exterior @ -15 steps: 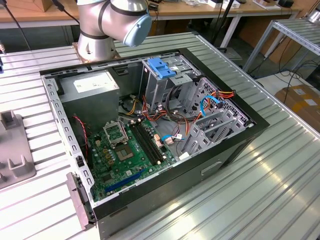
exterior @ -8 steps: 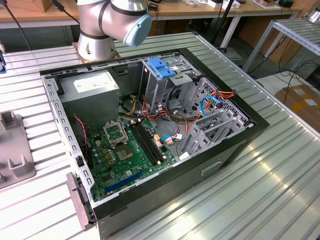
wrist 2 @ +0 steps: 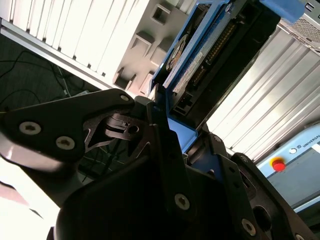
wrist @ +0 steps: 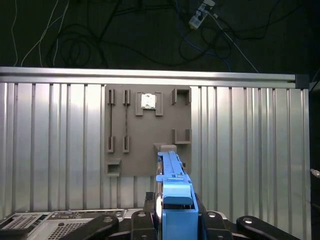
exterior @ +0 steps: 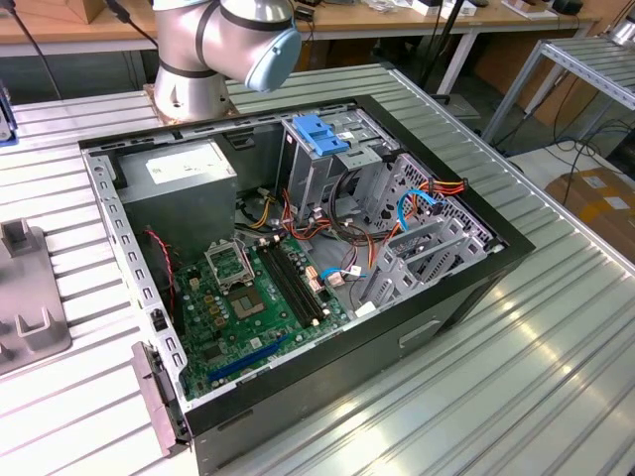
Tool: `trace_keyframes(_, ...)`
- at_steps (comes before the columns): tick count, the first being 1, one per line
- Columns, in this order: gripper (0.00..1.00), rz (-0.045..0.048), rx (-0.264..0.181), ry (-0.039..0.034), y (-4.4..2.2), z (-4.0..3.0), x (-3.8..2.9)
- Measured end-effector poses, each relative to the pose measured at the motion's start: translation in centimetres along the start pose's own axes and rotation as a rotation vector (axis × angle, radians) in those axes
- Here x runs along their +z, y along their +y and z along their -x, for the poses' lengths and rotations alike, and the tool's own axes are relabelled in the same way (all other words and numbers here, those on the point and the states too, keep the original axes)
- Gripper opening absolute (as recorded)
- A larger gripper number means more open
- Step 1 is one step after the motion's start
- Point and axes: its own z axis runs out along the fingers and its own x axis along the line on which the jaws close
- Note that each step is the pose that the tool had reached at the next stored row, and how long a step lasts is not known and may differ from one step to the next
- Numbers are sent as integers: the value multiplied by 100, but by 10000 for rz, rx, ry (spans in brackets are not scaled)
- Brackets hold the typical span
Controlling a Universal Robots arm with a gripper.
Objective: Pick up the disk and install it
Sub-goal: 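Pick up the disk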
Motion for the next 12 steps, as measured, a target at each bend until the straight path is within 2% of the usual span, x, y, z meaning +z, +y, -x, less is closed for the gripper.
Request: trace_keyframes(12, 37, -1, 0, 1, -81, -9, -5)
